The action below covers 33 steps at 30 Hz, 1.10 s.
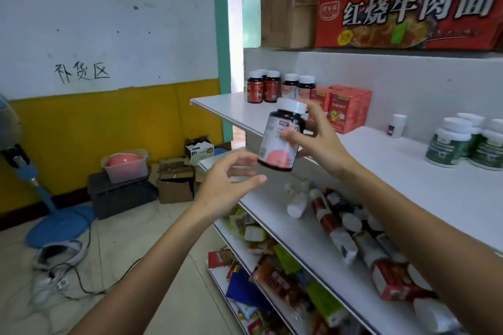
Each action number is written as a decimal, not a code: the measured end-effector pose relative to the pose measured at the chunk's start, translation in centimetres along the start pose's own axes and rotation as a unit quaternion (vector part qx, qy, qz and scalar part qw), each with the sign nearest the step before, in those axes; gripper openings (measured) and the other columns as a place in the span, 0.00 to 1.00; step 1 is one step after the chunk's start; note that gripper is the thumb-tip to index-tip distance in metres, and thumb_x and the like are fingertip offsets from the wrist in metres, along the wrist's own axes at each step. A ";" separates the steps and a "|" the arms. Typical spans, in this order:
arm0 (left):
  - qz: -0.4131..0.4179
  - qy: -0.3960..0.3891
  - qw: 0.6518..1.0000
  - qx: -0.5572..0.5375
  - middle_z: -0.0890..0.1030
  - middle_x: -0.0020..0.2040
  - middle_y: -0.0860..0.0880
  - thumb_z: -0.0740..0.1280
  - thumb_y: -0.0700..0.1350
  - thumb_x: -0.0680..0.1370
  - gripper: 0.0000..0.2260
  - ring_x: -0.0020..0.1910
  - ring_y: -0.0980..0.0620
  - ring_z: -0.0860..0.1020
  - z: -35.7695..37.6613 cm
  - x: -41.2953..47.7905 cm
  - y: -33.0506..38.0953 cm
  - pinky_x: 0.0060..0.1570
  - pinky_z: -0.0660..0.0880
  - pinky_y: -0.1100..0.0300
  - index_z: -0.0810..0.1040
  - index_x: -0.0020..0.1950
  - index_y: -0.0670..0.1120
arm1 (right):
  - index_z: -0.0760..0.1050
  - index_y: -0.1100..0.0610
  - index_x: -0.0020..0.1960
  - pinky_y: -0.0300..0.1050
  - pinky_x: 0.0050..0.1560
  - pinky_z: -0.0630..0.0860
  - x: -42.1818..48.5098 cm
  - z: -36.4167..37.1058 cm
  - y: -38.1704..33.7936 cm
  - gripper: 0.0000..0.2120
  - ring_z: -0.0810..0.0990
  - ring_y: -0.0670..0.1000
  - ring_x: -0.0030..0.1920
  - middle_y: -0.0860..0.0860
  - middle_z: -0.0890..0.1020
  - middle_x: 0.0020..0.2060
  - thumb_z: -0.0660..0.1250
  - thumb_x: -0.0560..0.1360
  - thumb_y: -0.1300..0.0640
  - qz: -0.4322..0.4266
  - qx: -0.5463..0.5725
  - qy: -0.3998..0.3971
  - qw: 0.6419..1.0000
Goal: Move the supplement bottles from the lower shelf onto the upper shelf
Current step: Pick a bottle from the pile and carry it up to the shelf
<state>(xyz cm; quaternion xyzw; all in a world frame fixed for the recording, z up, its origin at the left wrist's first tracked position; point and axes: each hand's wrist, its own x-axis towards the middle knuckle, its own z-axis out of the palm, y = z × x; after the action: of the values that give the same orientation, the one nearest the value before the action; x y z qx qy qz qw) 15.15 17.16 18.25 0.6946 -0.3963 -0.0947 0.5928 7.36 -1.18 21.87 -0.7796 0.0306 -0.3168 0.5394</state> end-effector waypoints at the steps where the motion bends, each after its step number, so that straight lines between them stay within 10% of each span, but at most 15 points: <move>1: 0.001 0.002 1.000 0.005 0.80 0.53 0.52 0.72 0.40 0.72 0.13 0.50 0.57 0.79 -0.4 0.8 -0.6 0.51 0.76 0.64 0.77 0.55 0.47 | 0.65 0.46 0.63 0.40 0.37 0.78 1.4 0.2 0.8 0.24 0.79 0.52 0.55 0.52 0.78 0.54 0.70 0.73 0.60 -0.003 -0.008 0.001 1.000; 20: 0.103 -0.058 0.988 0.098 0.80 0.49 0.60 0.68 0.43 0.76 0.07 0.50 0.63 0.77 -3.3 24.1 -10.2 0.46 0.69 0.79 0.80 0.51 0.52 | 0.62 0.43 0.66 0.56 0.54 0.78 19.6 -0.4 10.0 0.32 0.76 0.50 0.56 0.48 0.76 0.55 0.74 0.68 0.52 0.018 -0.220 0.127 0.967; 33: 0.251 -0.314 0.864 0.304 0.73 0.61 0.52 0.64 0.57 0.75 0.15 0.62 0.51 0.68 -2.8 37.9 -14.4 0.63 0.64 0.53 0.75 0.60 0.54 | 0.62 0.44 0.69 0.45 0.58 0.75 27.0 -0.8 14.9 0.36 0.76 0.50 0.55 0.44 0.73 0.49 0.75 0.68 0.61 0.101 -0.221 0.223 0.944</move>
<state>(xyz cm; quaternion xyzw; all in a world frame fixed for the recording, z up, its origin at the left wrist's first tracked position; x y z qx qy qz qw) 48.44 -6.10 18.94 0.6511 -0.7316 -0.0311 0.1996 32.82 -18.50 21.68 -0.7813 0.2978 -0.4117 0.3624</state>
